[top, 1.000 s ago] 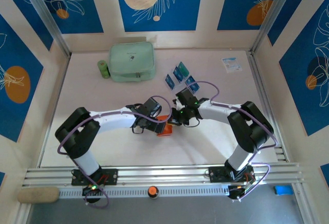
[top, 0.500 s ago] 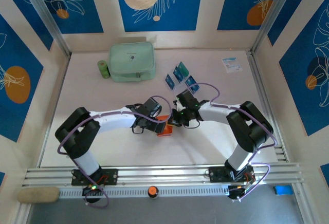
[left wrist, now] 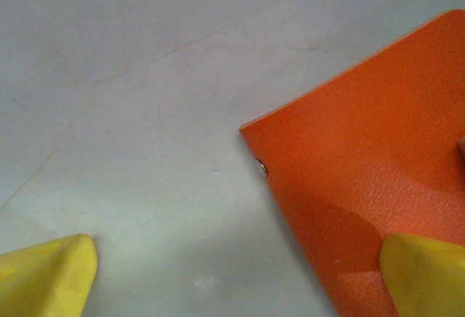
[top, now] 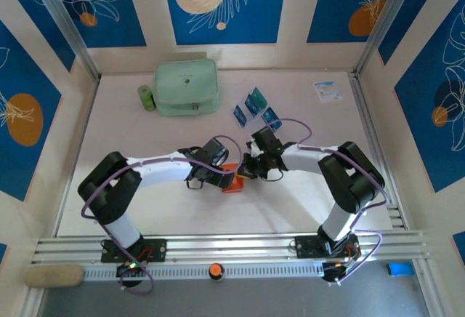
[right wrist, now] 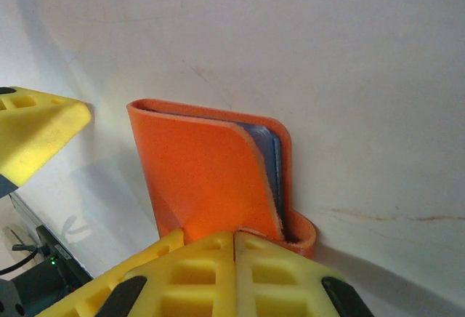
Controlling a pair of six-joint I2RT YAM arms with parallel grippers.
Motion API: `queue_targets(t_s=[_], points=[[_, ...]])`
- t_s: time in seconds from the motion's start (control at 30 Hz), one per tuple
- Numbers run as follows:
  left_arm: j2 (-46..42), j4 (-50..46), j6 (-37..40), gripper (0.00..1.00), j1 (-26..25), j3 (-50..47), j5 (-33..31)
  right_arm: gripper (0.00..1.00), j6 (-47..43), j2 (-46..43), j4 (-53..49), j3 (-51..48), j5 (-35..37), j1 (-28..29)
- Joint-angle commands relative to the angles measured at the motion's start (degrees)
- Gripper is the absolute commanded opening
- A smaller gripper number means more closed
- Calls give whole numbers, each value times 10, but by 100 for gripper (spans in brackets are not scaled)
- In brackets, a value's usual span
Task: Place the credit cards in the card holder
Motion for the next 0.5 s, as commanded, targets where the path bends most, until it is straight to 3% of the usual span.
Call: queue_targets(t_s=[0.0, 0.17, 0.47], points=[[18, -33, 4, 100, 1, -14, -18, 0, 8, 27, -53, -31, 46, -1], [11, -33, 2, 100, 2, -13, -19, 2, 7, 4, -67, -7, 33, 8], [-34, -37, -15, 100, 4, 13, -8, 28, 10, -92, -99, 21, 20, 1]])
